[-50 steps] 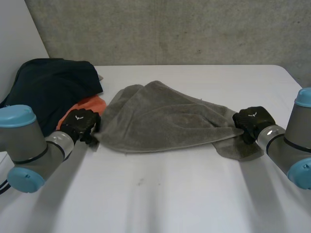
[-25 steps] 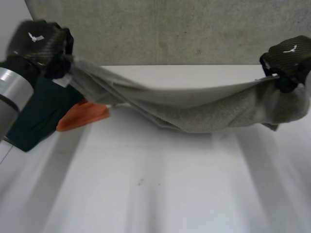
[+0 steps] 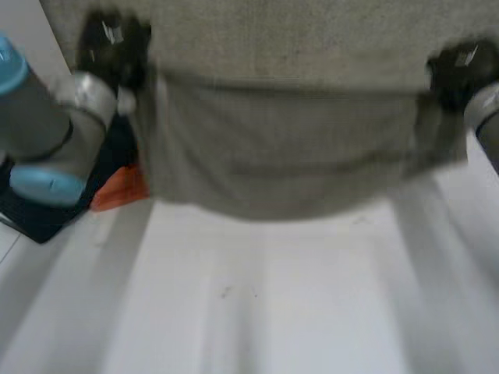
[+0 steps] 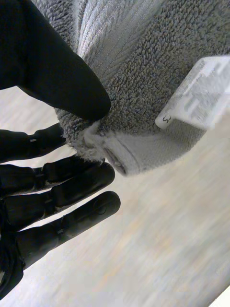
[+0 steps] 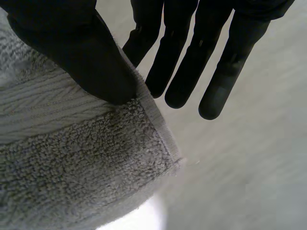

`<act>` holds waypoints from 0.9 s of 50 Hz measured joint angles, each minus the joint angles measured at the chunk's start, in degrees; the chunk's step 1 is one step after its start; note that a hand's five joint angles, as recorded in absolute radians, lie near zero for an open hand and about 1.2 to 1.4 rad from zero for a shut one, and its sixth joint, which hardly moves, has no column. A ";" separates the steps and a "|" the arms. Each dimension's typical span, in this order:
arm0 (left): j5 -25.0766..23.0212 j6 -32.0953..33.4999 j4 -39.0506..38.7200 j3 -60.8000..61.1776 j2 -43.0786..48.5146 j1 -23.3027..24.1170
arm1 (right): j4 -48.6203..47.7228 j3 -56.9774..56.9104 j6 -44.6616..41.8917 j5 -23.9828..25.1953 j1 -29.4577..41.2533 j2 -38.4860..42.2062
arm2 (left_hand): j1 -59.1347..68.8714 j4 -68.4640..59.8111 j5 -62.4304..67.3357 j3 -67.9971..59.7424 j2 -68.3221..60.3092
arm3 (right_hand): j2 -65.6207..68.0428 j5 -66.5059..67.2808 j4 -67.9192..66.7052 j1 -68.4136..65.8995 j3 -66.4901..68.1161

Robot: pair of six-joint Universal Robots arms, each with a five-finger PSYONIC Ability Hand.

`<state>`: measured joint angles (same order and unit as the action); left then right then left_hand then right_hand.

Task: Fold the laundry.

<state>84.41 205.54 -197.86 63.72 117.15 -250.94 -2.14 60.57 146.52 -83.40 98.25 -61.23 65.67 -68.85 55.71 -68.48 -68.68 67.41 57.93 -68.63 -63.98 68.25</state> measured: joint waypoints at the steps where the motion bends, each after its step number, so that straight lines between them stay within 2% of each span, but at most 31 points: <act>1: 1.08 -2.11 -2.84 -3.38 0.01 0.45 | -8.27 -0.22 4.00 -0.66 0.21 -0.54 | 0.00 0.00 0.00 0.00 0.00 | 0.00 0.08 0.00 0.00 0.00; 3: 2.30 -5.06 -6.64 -6.26 -0.68 0.80 | -14.72 -0.01 7.13 -1.04 0.32 -1.14 | 0.00 0.00 0.00 0.00 0.00 | 0.00 0.18 0.00 0.00 0.00; 4: 3.03 -6.68 -8.67 -7.20 -1.35 0.89 | -21.10 0.41 10.23 -1.33 0.37 -1.92 | 0.00 0.00 0.00 0.00 0.00 | 0.00 0.20 0.00 0.00 0.00; 6: 4.18 -8.80 -11.25 -7.74 -2.63 0.93 | -26.21 0.95 12.72 -1.48 0.34 -2.58 | 0.00 0.00 0.00 0.00 0.00 | 0.00 0.26 0.00 0.00 0.00; 11: 6.69 -11.95 -13.55 -3.50 -5.93 0.72 | -31.76 1.97 15.76 -1.42 0.18 -2.70 | 0.00 0.00 0.00 0.00 0.00 | 0.00 0.32 0.00 0.00 0.00; 15: 7.17 -12.05 -11.98 2.43 -6.68 0.61 | -28.53 2.21 15.76 -0.67 0.17 -1.08 | 0.00 0.00 0.00 0.00 0.00 | 0.00 0.30 0.00 0.00 0.00; 22: 6.52 -11.26 -9.48 15.69 -6.01 0.93 | -15.74 3.62 13.74 2.80 0.23 3.69 | 0.00 0.00 0.00 0.00 -0.03 | 0.00 0.32 0.00 0.00 0.01; 28: 5.93 -8.69 -8.90 26.04 -4.55 1.41 | -4.53 8.64 6.29 4.37 0.62 8.21 | 0.00 0.00 0.00 0.00 -0.04 | 0.00 0.31 0.00 0.00 0.01; 32: 5.75 -6.47 -8.96 30.30 -4.68 1.59 | -0.77 11.38 1.20 4.04 1.15 9.13 | 0.00 0.00 0.00 0.00 -0.04 | -0.81 -0.68 1.45 0.27 -1.47; 34: 5.47 -5.30 -9.02 32.47 -5.41 1.62 | 0.61 12.85 -0.90 3.69 1.42 8.96 | 0.00 0.00 0.00 0.00 -0.04 | -6.73 -6.43 7.29 3.04 -7.00; 38: 4.35 -4.39 -9.09 35.00 -7.86 1.58 | 1.65 15.29 -2.42 3.22 1.63 7.97 | 0.00 0.00 0.00 0.00 -0.04 | -20.74 -21.05 21.27 16.95 -20.97; 45: 1.66 -4.49 -9.18 37.17 -12.21 1.44 | 1.14 20.34 -2.03 3.19 1.66 5.34 | 0.00 0.00 0.00 0.00 -0.04 | -26.04 -28.38 27.98 22.34 -26.78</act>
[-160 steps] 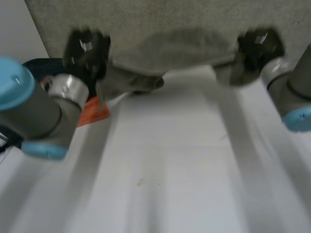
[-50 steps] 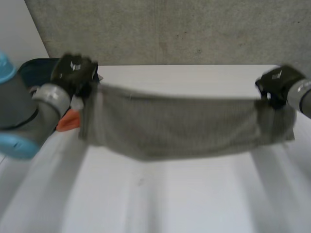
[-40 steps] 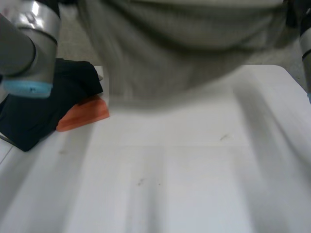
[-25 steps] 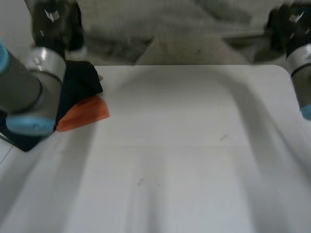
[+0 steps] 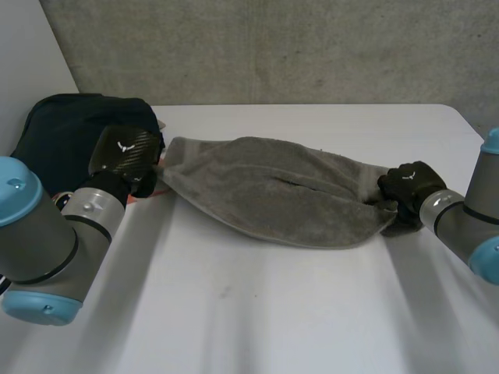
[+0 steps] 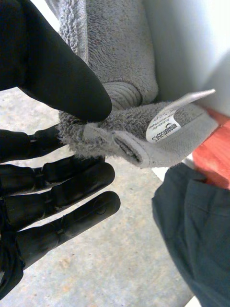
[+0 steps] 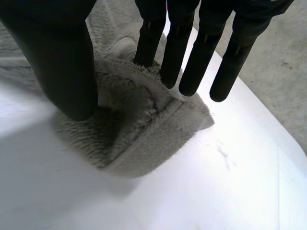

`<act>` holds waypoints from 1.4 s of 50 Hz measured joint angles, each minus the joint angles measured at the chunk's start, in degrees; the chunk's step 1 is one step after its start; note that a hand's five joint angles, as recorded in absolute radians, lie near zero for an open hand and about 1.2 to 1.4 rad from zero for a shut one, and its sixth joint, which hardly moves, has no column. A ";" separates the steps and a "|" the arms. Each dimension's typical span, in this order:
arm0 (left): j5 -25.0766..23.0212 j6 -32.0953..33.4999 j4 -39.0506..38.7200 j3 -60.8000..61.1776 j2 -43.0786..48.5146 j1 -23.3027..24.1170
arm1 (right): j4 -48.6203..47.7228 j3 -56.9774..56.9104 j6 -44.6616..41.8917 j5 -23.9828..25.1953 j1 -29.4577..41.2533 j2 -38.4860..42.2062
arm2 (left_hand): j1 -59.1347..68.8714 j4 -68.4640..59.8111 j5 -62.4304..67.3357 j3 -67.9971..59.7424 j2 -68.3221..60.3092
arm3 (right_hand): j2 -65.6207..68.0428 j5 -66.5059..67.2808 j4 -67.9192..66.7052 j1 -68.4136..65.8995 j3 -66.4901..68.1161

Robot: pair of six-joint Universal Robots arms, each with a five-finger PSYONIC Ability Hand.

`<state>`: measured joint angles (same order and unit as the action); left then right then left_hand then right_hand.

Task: Fold the laundry.

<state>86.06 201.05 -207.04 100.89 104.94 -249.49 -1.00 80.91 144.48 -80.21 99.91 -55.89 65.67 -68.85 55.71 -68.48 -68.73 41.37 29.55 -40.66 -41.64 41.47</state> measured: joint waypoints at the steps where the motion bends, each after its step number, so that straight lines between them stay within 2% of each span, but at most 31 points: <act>1: -0.27 -0.08 -0.01 0.09 -0.41 -0.03 | -0.23 0.78 0.10 0.06 0.05 -0.42 | 0.00 0.00 0.00 0.00 0.00 | -0.11 -0.29 0.14 0.34 -0.19; 15: -0.76 -0.41 -0.25 -0.91 -0.81 -0.67 | -6.11 10.31 -0.71 0.68 2.55 -6.61 | 0.00 0.00 0.00 0.00 0.00 | -3.16 -3.23 3.32 3.42 -3.64; 23: -0.72 -0.40 -0.30 -1.57 -0.41 -0.87 | -9.51 11.79 -3.97 0.02 2.32 -7.22 | 0.00 0.00 0.00 0.00 0.00 | -3.34 -3.63 3.53 3.65 -4.01; 25: -0.72 -0.39 -0.30 -1.77 -0.32 -0.89 | -9.64 11.70 -4.73 -0.19 1.82 -8.35 | 0.00 0.00 0.00 0.00 0.00 | -6.99 -7.10 6.76 7.02 -7.51; 30: -0.69 -0.36 -0.30 -2.11 -0.26 -0.89 | -8.49 11.68 -5.37 -0.36 0.93 -14.02 | 0.00 0.00 0.00 0.00 0.00 | -14.18 -14.06 13.78 14.15 -14.17; 36: -0.67 -0.38 -0.27 -2.43 -0.39 -0.81 | -3.68 13.56 -5.27 0.75 0.77 -20.82 | 0.00 0.00 0.00 0.00 0.00 | -14.25 -14.06 13.99 14.21 -14.18; 41: -0.70 -0.42 -0.23 -2.78 -0.51 -0.75 | -0.08 17.22 -5.59 2.38 1.13 -23.17 | 0.00 0.00 0.00 0.00 0.00 | -14.07 -12.48 13.44 13.93 -14.03; 45: -0.70 -0.46 -0.21 -3.18 -0.53 -0.73 | -0.97 20.07 -5.74 3.29 1.25 -22.83 | 0.00 0.00 0.00 0.00 0.00 | -13.21 -10.02 11.54 13.17 -12.94; 52: -0.65 -0.56 0.06 -4.16 -0.33 -0.73 | -8.06 24.16 -5.80 3.98 0.84 -17.67 | 0.00 0.00 0.00 0.00 0.00 | -12.44 -9.57 11.16 12.52 -12.21; 65: -0.67 -0.93 0.18 -4.46 -0.10 -1.03 | -15.63 23.23 -6.27 3.39 -0.02 -9.98 | 0.00 0.00 0.00 0.00 0.00 | -11.98 -9.88 10.72 12.09 -11.77; 69: -0.66 -0.93 0.19 -4.52 -0.09 -1.33 | -17.47 22.34 -7.20 3.19 -0.01 -7.73 | 0.00 0.00 0.00 0.00 0.00 | -0.35 1.30 -0.22 0.49 -0.57; 70: -0.65 -0.93 0.20 -4.54 -0.08 -1.47 | -18.06 21.95 -7.58 3.14 0.00 -6.98 | 0.00 0.00 0.00 0.00 0.00 | 9.92 9.91 -9.14 -9.44 8.34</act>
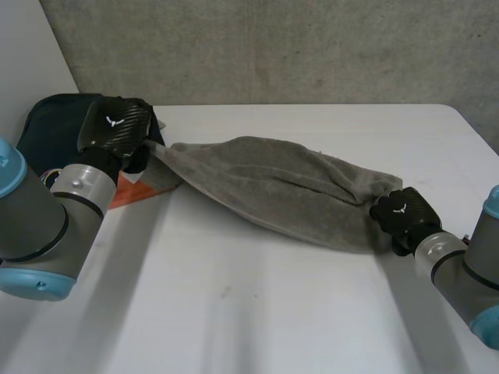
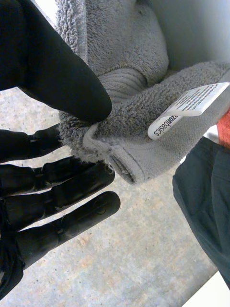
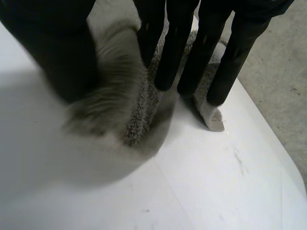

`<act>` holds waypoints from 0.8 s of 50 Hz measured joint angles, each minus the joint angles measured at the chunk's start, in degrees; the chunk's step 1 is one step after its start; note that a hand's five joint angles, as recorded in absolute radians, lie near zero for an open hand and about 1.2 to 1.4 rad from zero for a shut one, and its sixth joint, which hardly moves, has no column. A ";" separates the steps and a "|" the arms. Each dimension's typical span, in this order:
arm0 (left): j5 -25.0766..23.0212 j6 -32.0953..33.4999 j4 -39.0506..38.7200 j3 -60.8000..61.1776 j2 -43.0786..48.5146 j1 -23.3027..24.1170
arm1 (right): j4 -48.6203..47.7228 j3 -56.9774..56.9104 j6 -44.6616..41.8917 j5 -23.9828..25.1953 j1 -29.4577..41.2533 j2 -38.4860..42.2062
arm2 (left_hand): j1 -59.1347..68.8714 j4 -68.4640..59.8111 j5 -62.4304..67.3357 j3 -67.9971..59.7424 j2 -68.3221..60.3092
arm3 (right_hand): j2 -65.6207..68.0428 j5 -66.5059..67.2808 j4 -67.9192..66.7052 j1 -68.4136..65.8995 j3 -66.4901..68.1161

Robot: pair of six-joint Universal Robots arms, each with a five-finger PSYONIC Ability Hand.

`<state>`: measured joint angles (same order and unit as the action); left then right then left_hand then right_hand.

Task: Fold the laundry.

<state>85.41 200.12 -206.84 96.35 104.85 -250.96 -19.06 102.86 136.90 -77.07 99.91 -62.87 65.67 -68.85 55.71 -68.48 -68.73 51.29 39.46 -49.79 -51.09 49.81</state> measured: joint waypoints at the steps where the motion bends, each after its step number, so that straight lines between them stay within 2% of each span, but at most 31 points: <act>1: 0.01 0.01 0.02 -0.01 0.00 -0.14 | -0.43 -0.41 -0.32 -0.05 -0.01 0.56 | 0.00 0.00 0.00 0.00 0.00 | 9.00 9.81 -9.86 -8.80 9.84; 3: 0.01 0.05 0.08 -0.04 -0.03 -0.38 | -0.90 -1.21 -0.71 -0.11 -0.06 1.11 | 0.00 0.00 0.00 0.00 0.00 | 16.05 16.76 -16.93 -13.90 16.94; 10: -0.07 0.59 1.36 -0.25 -1.70 -1.00 | -0.44 -2.88 -0.80 -0.25 -0.74 -1.85 | 0.00 0.00 0.00 0.00 0.00 | 16.40 17.37 -18.76 -13.89 18.20; 11: -0.18 1.02 3.85 -0.87 -4.46 -1.63 | 2.34 -4.08 -0.39 -0.13 -1.99 -9.17 | 0.00 0.00 0.00 0.00 0.00 | 16.40 17.37 -18.80 -13.89 18.22; 16: -0.74 1.58 12.23 -4.41 -10.95 -4.14 | 14.41 -10.16 0.13 0.41 -4.53 -23.41 | 0.00 0.00 0.00 0.00 0.00 | 16.40 17.61 -18.81 -13.89 18.24; 18: -0.92 1.63 13.86 -5.27 -11.95 -4.62 | 15.94 -11.07 0.15 0.45 -4.75 -24.41 | 0.00 0.00 0.00 0.00 0.00 | 16.40 17.65 -18.81 -13.89 18.24; 19: -1.68 1.71 17.84 -7.62 -13.97 -5.55 | 24.05 -16.10 0.23 0.66 -5.80 -28.01 | 0.00 0.00 0.00 -0.01 0.00 | 16.40 17.78 -18.82 -13.89 18.26; 23: -3.78 1.86 25.21 -12.96 -16.63 -6.70 | 37.95 -25.72 0.11 1.06 -7.94 -30.32 | 0.00 0.00 0.00 -0.01 -0.01 | 16.40 17.77 -18.83 -13.89 18.31; 25: -4.83 2.12 28.37 -15.47 -17.17 -7.00 | 44.24 -30.35 -0.05 1.39 -8.99 -30.29 | 0.00 0.00 0.00 -0.02 -0.01 | 16.40 17.77 -18.84 -13.89 18.31; 29: -6.13 4.16 32.53 -18.57 -15.98 -7.23 | 51.01 -35.80 -0.34 2.11 -10.02 -28.43 | 0.00 0.00 0.00 -0.01 -0.01 | 16.40 17.78 -18.84 -13.89 18.31; 40: -5.40 18.23 33.61 -20.85 -0.35 -5.73 | 51.64 -39.10 -0.26 1.38 -7.57 -13.44 | 0.00 0.00 0.00 -0.02 -0.01 | 16.40 17.77 -18.85 -13.89 18.31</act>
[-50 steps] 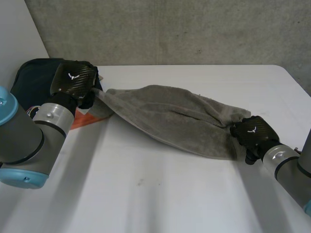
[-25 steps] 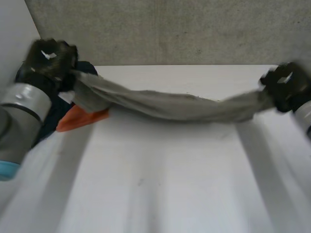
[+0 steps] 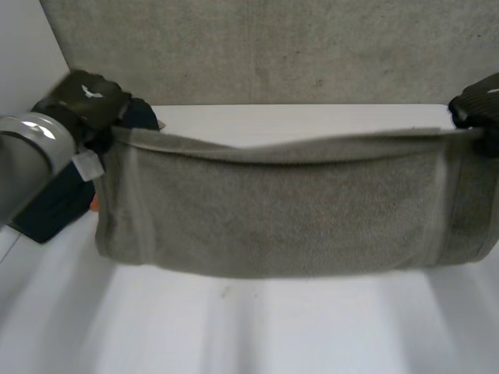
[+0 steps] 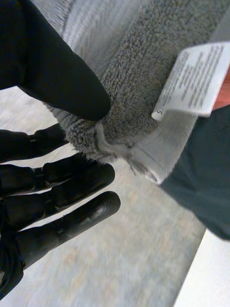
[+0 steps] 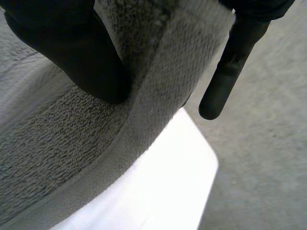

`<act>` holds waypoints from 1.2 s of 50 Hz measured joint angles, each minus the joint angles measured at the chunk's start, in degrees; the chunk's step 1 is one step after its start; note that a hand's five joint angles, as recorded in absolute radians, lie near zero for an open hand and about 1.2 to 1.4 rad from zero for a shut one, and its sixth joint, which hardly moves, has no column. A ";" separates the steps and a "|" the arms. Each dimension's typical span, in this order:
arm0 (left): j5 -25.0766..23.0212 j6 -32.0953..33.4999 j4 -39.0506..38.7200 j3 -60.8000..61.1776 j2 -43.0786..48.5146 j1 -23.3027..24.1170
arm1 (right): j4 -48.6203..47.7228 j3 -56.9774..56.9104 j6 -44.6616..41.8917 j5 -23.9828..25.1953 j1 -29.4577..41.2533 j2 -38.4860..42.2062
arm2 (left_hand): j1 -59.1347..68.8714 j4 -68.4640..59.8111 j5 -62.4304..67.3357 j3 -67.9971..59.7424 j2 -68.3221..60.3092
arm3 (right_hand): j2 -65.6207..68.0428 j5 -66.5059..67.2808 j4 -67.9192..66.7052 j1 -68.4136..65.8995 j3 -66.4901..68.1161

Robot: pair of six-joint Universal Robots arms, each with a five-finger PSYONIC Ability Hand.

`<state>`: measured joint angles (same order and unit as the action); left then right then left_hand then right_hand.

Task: Fold the laundry.

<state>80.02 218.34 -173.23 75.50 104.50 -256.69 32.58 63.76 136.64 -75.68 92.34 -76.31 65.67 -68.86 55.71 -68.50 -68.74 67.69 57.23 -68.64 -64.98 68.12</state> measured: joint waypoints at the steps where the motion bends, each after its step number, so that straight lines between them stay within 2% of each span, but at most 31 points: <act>1: 0.45 1.80 -0.67 -1.92 3.67 0.62 | -0.97 -1.50 0.54 -0.94 0.75 3.24 | 0.00 0.00 0.00 0.00 0.00 | 0.00 0.00 0.00 0.00 0.00; 4: 1.21 3.73 -2.74 -6.96 9.74 2.01 | -4.21 -5.26 2.58 -3.38 1.86 8.40 | 0.00 0.00 0.00 -0.01 0.00 | 0.00 0.00 0.00 0.00 0.00; 10: 2.99 2.64 -17.79 -22.61 19.47 5.47 | -23.46 -14.39 13.37 -10.56 3.79 14.96 | 0.00 -0.02 0.00 -0.03 -0.01 | 0.00 0.00 -0.01 0.00 0.11; 16: 7.68 -5.06 -37.74 -28.09 19.89 6.25 | -46.58 -15.77 22.30 -15.41 4.49 14.06 | 0.00 -0.02 0.00 -0.03 -0.01 | 0.00 0.00 -0.03 0.00 0.11; 21: 10.43 -8.70 -42.18 -26.19 18.14 5.91 | -52.11 -14.67 23.54 -16.12 4.64 13.31 | 0.00 -0.02 0.00 -0.03 -0.01 | 0.00 -0.03 -0.03 0.00 0.11; 34: 10.62 -9.06 -38.68 -11.04 18.24 6.47 | -45.20 -7.72 20.48 -10.87 5.01 20.28 | 0.00 -0.02 0.00 -0.03 -0.01 | 0.00 0.53 -0.03 0.00 0.11; 39: 10.47 -8.50 -36.64 -4.42 21.26 7.46 | -43.57 -2.18 15.12 -9.91 6.13 24.92 | 0.00 -0.02 0.62 -0.03 -0.01 | 0.00 0.69 -0.04 0.00 0.11; 45: 10.65 -5.71 -31.23 4.05 21.63 8.29 | -40.89 5.10 7.68 -10.13 7.24 25.88 | 0.00 -0.02 0.61 -0.03 -0.02 | 0.00 0.69 -0.04 0.00 0.11; 48: 10.90 -1.90 -25.91 11.32 17.22 8.15 | -37.16 10.88 3.56 -10.11 7.27 23.41 | 0.00 -0.02 0.62 -0.03 -0.01 | 0.00 0.69 -0.04 0.00 0.11; 52: 11.18 5.33 -15.89 23.10 6.40 7.63 | -29.66 21.58 -2.89 -9.91 5.88 13.86 | 0.00 -0.03 0.61 -0.03 -0.02 | 0.00 0.69 -0.04 0.00 0.11; 60: 10.63 14.53 -2.15 36.08 -8.99 5.78 | -18.64 36.94 -17.88 -9.77 -0.60 1.34 | 0.00 -0.03 0.62 -0.03 -0.02 | 0.00 0.69 -0.05 -0.01 0.12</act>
<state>90.65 232.88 -175.38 111.58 95.51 -250.91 13.94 100.70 118.76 -85.45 91.74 -74.97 65.67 -68.89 56.33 -68.53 -68.76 67.70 57.92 -68.68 -65.00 68.24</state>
